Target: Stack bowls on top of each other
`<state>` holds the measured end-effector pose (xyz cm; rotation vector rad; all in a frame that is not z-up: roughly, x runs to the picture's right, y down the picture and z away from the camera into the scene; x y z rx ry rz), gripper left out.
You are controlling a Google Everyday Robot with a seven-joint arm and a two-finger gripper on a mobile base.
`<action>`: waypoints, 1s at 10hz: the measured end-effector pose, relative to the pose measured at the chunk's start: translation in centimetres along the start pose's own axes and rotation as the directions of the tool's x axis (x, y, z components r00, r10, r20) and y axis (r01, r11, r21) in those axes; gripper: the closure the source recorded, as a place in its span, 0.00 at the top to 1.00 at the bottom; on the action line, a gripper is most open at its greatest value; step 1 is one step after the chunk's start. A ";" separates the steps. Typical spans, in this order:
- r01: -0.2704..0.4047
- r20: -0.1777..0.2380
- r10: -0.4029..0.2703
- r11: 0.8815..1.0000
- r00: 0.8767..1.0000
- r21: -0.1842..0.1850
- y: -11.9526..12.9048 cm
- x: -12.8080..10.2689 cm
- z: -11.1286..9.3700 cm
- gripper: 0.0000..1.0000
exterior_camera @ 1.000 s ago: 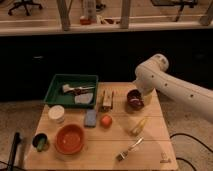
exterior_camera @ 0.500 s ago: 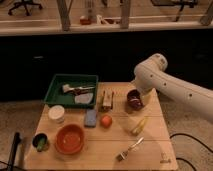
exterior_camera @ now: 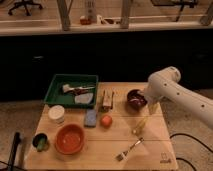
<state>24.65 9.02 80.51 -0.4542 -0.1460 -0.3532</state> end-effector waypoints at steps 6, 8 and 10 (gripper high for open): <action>0.125 0.012 -0.125 0.992 0.992 0.002 -0.3 1.7 4.3 0.80; 0.161 0.020 -0.161 0.987 0.987 -0.013 0.1 2.4 6.4 0.80; 0.180 0.029 -0.179 0.983 0.983 -0.039 0.5 2.9 8.2 0.77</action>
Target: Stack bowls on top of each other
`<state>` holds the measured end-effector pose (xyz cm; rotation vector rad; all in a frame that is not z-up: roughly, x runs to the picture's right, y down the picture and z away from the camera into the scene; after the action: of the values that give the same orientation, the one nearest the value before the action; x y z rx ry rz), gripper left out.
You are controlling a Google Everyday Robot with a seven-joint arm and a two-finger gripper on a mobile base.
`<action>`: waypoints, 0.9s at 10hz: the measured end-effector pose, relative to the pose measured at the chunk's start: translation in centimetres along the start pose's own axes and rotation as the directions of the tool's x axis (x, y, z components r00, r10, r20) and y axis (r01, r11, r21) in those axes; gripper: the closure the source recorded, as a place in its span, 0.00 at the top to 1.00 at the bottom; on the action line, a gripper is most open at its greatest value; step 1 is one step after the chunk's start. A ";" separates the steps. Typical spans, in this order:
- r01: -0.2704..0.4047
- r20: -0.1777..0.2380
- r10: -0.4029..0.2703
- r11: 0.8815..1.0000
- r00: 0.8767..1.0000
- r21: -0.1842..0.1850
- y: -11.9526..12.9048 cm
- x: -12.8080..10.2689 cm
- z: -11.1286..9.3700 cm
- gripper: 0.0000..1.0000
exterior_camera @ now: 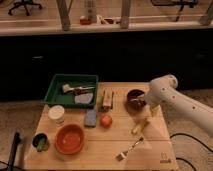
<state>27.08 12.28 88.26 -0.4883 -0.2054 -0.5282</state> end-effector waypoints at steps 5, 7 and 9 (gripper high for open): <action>0.012 0.027 -0.011 1.000 1.000 -0.018 0.6 0.6 1.8 0.30; 0.014 0.030 -0.014 1.000 0.999 -0.019 1.0 0.7 1.6 0.08; 0.027 0.031 -0.027 1.000 0.999 -0.005 0.5 0.4 1.2 0.00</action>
<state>27.61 13.07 89.18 -0.4993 -0.2402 -0.5477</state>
